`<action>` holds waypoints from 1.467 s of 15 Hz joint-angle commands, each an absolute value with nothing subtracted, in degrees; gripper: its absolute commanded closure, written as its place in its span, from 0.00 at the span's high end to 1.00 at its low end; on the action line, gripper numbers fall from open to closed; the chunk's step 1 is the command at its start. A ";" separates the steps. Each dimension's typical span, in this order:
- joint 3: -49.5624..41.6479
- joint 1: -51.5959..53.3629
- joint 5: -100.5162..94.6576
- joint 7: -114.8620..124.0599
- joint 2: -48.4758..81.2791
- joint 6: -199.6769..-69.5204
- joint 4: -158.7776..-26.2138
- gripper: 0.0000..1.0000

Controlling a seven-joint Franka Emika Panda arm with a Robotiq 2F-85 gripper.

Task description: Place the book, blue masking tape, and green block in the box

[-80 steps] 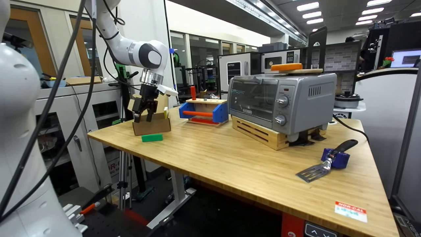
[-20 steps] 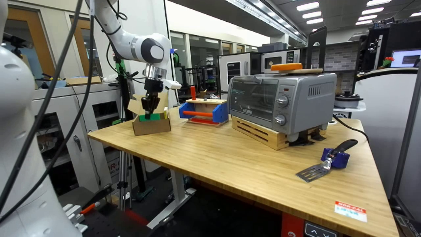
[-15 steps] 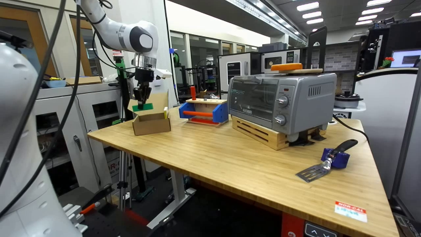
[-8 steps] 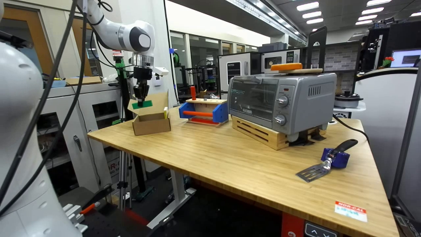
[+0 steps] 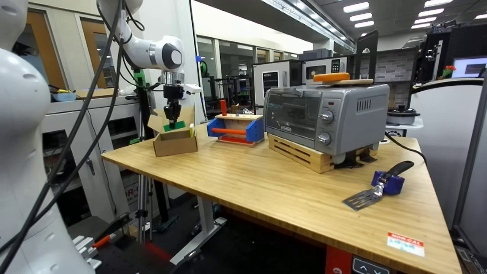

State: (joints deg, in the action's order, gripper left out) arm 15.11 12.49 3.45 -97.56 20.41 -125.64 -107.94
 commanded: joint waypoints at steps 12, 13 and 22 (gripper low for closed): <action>16.58 14.47 1.16 -96.65 31.70 -119.90 -92.06 0.04; 16.74 14.47 1.23 -97.04 32.38 -119.51 -91.34 0.04; 17.38 14.47 1.44 -97.79 36.82 -116.38 -85.73 0.04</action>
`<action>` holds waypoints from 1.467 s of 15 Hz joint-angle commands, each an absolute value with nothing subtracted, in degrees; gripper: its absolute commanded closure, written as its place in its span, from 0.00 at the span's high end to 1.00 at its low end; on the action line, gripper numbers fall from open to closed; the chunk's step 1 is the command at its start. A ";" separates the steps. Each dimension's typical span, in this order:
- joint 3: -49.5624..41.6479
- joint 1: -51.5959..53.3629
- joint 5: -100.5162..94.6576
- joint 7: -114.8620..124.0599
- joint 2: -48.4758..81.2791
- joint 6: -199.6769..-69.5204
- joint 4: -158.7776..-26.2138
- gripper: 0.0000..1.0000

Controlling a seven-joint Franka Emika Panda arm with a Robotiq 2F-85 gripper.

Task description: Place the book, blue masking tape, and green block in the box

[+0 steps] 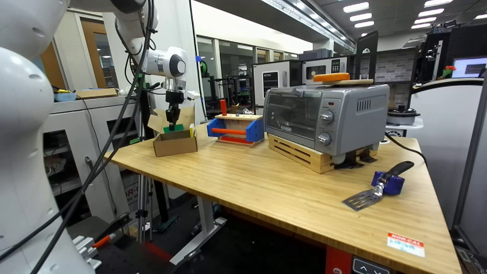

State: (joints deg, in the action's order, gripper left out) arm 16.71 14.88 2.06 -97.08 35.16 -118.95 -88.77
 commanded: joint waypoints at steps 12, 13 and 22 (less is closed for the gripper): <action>18.13 13.98 2.28 -101.89 38.40 -113.39 -83.65 0.04; 18.11 13.96 2.32 -102.10 38.48 -113.26 -83.54 0.04; 17.98 14.35 2.01 -103.13 40.03 -112.37 -81.28 0.04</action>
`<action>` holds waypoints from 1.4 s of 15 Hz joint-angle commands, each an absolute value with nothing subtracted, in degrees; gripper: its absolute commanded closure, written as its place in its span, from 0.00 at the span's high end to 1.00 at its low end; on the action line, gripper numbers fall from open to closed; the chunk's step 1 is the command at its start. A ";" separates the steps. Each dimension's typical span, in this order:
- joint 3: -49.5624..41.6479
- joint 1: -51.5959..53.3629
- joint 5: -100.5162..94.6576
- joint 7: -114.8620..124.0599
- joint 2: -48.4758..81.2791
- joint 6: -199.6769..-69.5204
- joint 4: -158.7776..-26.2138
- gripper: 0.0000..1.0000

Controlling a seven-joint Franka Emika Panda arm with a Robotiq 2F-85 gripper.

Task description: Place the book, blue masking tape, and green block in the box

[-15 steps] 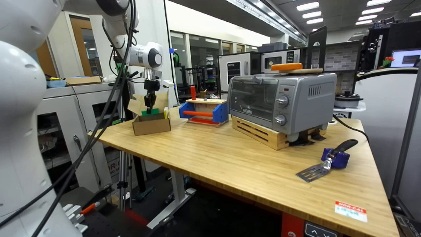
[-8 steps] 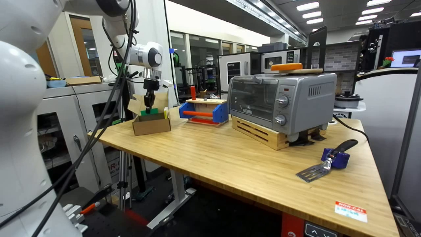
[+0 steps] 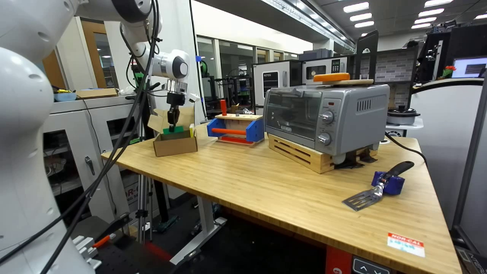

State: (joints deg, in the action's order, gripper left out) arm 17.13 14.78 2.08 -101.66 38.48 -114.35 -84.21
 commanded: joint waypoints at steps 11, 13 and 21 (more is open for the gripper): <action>17.86 13.78 2.33 -102.97 39.19 -112.01 -81.42 0.89; 17.82 13.58 2.35 -102.88 39.02 -112.07 -81.82 1.00; 17.81 13.20 2.45 -103.10 39.14 -110.58 -82.07 1.00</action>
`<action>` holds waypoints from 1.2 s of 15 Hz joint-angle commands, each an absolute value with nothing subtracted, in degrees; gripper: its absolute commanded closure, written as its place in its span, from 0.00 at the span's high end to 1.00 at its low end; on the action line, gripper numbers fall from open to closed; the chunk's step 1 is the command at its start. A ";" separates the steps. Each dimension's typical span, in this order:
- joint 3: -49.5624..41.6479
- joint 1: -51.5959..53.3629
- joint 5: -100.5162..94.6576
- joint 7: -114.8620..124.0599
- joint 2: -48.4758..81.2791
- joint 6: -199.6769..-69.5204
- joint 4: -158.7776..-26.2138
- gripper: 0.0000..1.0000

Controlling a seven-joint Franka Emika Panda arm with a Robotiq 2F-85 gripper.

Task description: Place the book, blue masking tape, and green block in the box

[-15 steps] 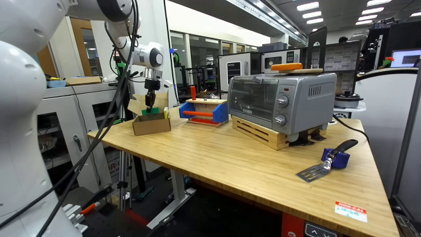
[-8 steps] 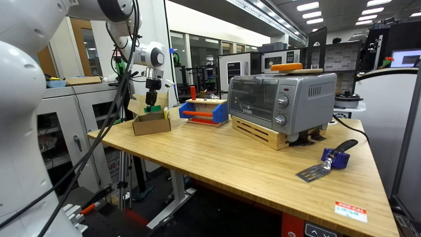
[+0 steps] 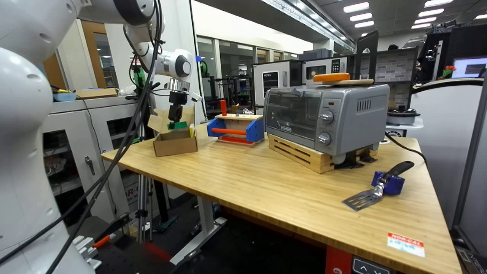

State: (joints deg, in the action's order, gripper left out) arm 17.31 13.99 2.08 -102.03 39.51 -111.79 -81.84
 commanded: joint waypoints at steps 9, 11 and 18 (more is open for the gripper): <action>15.86 14.10 0.63 -100.44 41.60 -105.85 -80.56 1.00; 15.65 14.15 0.59 -100.11 42.73 -105.60 -79.99 1.00; 16.14 15.01 0.47 -100.14 43.98 -105.47 -77.95 1.00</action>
State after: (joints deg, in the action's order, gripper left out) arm 15.84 14.60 1.64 -100.69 42.98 -107.36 -80.42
